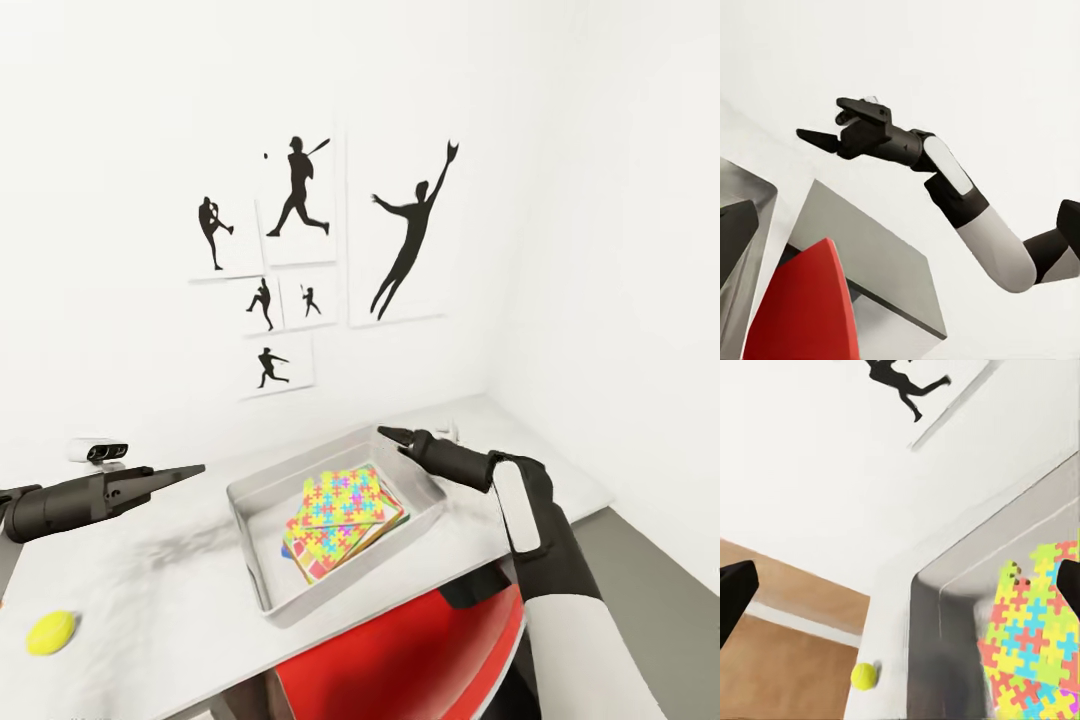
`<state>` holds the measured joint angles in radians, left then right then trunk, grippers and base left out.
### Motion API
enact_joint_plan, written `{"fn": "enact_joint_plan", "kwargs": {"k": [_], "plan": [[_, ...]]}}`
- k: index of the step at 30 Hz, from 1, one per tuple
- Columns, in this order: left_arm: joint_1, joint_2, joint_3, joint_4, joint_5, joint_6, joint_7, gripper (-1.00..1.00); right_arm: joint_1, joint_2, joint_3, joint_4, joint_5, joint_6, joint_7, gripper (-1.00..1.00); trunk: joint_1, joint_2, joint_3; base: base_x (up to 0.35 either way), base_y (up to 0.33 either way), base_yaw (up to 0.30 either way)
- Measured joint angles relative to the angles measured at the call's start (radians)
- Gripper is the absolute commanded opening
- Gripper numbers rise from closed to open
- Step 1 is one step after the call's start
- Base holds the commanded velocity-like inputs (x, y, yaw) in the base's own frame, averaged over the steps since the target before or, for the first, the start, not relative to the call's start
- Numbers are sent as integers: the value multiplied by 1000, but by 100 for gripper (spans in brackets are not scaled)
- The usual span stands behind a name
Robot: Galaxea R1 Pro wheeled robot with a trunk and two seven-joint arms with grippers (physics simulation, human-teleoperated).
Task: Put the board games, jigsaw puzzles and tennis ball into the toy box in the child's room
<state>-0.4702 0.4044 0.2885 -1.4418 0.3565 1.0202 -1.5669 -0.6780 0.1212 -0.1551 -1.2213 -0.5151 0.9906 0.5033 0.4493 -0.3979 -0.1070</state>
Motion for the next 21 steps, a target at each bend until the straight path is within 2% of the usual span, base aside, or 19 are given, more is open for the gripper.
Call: {"fn": "enact_joint_plan", "kwargs": {"k": [2, 5, 7, 9, 12, 16, 21], "plan": [[0, 1, 0, 0, 0, 0, 0, 100, 36, -2, -1, -75, 4, -1, 62, 100, 0, 0, 3, -103, 154, -14], [0, 2, 0, 0, 0, 0, 0, 100, 131, -18, -7, -170, 7, -8, 131, 100, 0, 0, 8, -169, 205, -6], [0, 3, 1, 0, 0, -1, 0, 100, 201, -48, -8, -226, 8, -47, 196, 100, 0, 0, 11, -208, 222, 12], [0, 3, 1, 0, 0, -1, 0, 100, 247, -80, -8, -252, 12, -109, 280, 100, 0, 0, 15, -224, 223, 45], [0, 4, 1, 0, 0, 0, 0, 100, 297, -100, -10, -255, 21, -181, 362, 100, 0, 0, 20, -211, 178, 63], [0, 5, 2, 0, 0, -2, 0, 100, 331, -114, -14, -241, 22, -242, 402, 100, 0, 0, 26, -95, 67, 89], [0, 5, 1, 0, 0, -6, 0, 100, 341, -134, -14, -236, 22, -264, 413, 100, 0, 0, 35, -21, 15, 112]]}}
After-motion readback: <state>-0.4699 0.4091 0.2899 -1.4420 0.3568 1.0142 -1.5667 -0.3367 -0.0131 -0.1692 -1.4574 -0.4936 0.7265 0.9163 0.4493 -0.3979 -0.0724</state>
